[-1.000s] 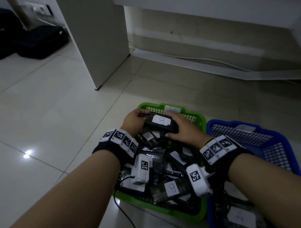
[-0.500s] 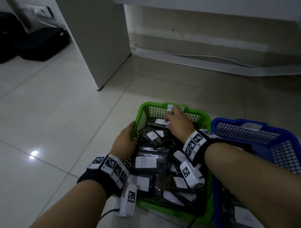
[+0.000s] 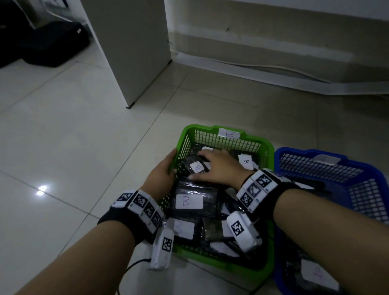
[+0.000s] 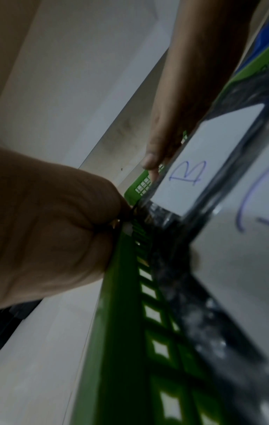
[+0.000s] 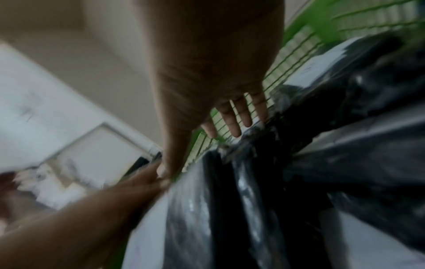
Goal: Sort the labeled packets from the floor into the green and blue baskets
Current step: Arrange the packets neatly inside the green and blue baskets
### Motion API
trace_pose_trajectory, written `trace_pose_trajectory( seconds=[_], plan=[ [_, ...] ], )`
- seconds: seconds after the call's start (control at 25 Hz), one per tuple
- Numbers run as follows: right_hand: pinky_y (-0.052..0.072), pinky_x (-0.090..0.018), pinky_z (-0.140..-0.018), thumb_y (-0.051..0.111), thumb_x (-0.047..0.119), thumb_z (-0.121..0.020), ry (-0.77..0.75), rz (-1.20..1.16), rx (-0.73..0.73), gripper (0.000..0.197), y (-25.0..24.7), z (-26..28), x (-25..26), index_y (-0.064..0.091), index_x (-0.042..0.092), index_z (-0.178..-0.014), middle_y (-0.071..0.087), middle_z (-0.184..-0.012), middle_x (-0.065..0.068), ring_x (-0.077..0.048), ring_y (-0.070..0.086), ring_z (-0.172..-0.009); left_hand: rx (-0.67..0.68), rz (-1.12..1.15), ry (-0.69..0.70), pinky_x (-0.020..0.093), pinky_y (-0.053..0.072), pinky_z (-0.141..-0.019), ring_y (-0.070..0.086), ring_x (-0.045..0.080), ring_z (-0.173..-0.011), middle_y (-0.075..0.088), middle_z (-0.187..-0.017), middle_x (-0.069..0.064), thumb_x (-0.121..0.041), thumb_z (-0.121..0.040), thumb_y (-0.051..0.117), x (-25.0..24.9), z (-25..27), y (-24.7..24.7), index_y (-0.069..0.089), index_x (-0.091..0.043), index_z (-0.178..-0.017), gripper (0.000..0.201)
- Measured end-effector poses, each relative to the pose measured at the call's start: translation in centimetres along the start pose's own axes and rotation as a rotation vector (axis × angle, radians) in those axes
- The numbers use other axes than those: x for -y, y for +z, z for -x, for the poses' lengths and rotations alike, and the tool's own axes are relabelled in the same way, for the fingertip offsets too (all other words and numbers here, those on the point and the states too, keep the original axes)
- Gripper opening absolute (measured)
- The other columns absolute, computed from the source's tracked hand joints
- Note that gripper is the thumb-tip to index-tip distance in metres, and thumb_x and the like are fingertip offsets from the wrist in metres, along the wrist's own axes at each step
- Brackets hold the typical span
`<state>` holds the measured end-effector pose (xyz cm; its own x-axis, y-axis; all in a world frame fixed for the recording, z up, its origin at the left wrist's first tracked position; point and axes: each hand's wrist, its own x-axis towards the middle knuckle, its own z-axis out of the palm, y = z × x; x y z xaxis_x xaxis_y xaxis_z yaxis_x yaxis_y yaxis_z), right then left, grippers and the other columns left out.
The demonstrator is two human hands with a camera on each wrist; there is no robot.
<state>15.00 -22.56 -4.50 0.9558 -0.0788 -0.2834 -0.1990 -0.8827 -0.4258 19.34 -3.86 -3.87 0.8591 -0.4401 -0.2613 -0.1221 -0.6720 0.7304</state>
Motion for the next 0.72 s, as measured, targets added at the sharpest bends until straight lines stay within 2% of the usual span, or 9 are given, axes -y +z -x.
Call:
trace_pose_trajectory(
  seconds=[0.04,0.08,0.2,0.32,0.4,0.48,0.64,0.72],
  plan=[
    [0.042,-0.046,-0.101,0.063,0.074,-0.064,-0.002,0.078,0.040,0.092,0.6,0.0,0.4,0.039,0.027,-0.139,0.048,-0.135,-0.004,-0.029,0.041,-0.125,0.005,0.007,-0.012,0.025,0.034,-0.100,0.047,0.025,-0.127,0.044,-0.146,0.007,-0.008,-0.097,0.043,-0.1,0.0,-0.1,0.020,-0.029,-0.149,0.060],
    [0.041,-0.045,-0.102,0.066,0.066,-0.068,-0.004,0.085,0.043,0.088,0.7,-0.2,0.4,0.038,0.025,-0.140,0.047,-0.137,-0.005,-0.031,0.040,-0.127,0.012,0.009,-0.023,0.024,0.034,-0.098,0.048,0.026,-0.126,0.044,-0.145,0.007,-0.009,-0.097,0.043,-0.2,0.1,-0.2,0.020,-0.030,-0.149,0.060],
    [0.041,-0.033,-0.102,0.068,0.035,-0.078,-0.043,-0.033,0.047,0.063,-0.2,-1.2,-1.1,0.049,0.019,-0.136,0.053,-0.133,-0.008,-0.029,0.049,-0.123,0.052,0.003,-0.053,0.025,0.035,-0.096,0.049,0.026,-0.124,0.045,-0.144,0.009,-0.015,-0.099,0.043,-0.2,0.3,-0.7,0.016,-0.035,-0.149,0.061],
    [0.039,-0.027,-0.099,0.068,0.025,-0.080,-0.066,-0.005,0.103,0.058,-0.7,-1.1,-2.5,0.051,0.017,-0.134,0.055,-0.133,-0.005,-0.024,0.052,-0.122,0.099,0.043,-0.110,0.031,0.039,-0.097,0.051,0.029,-0.121,0.045,-0.144,0.012,-0.021,-0.101,0.039,0.3,1.1,-0.9,0.010,-0.038,-0.149,0.059],
    [0.039,-0.026,-0.099,0.071,0.030,-0.081,-0.089,-0.036,0.141,0.058,-0.8,-0.9,-2.6,0.051,0.019,-0.133,0.056,-0.133,-0.002,-0.020,0.052,-0.121,0.116,0.086,-0.132,0.033,0.036,-0.103,0.049,0.030,-0.124,0.041,-0.147,0.011,-0.025,-0.101,0.036,0.7,1.6,-0.7,0.008,-0.040,-0.149,0.057],
    [0.039,-0.028,-0.101,0.070,0.040,-0.081,-0.097,-0.067,0.165,0.061,-0.7,-1.0,-2.1,0.048,0.024,-0.135,0.055,-0.135,-0.001,-0.020,0.050,-0.124,0.116,0.076,-0.115,0.031,0.034,-0.104,0.047,0.030,-0.127,0.040,-0.148,0.009,-0.029,-0.102,0.034,1.0,1.8,-0.4,0.006,-0.041,-0.149,0.056],
    [0.035,-0.035,-0.104,0.056,0.057,-0.085,-0.063,0.063,0.179,0.065,0.4,-1.4,-1.2,0.034,0.039,-0.143,0.049,-0.128,-0.014,-0.033,0.043,-0.123,0.128,0.049,-0.090,0.027,0.033,-0.104,0.046,0.029,-0.129,0.037,-0.150,0.007,-0.029,-0.102,0.033,1.4,1.7,-0.3,0.003,-0.039,-0.149,0.056],
    [0.035,-0.037,-0.106,0.053,0.054,-0.088,-0.059,0.035,0.189,0.060,0.3,-1.4,-1.2,0.034,0.040,-0.143,0.053,-0.123,-0.016,-0.035,0.045,-0.121,0.129,0.044,-0.081,0.026,0.033,-0.104,0.045,0.028,-0.130,0.034,-0.151,0.004,-0.028,-0.102,0.033,1.4,1.6,-0.3,0.002,-0.040,-0.149,0.057]
  ],
)
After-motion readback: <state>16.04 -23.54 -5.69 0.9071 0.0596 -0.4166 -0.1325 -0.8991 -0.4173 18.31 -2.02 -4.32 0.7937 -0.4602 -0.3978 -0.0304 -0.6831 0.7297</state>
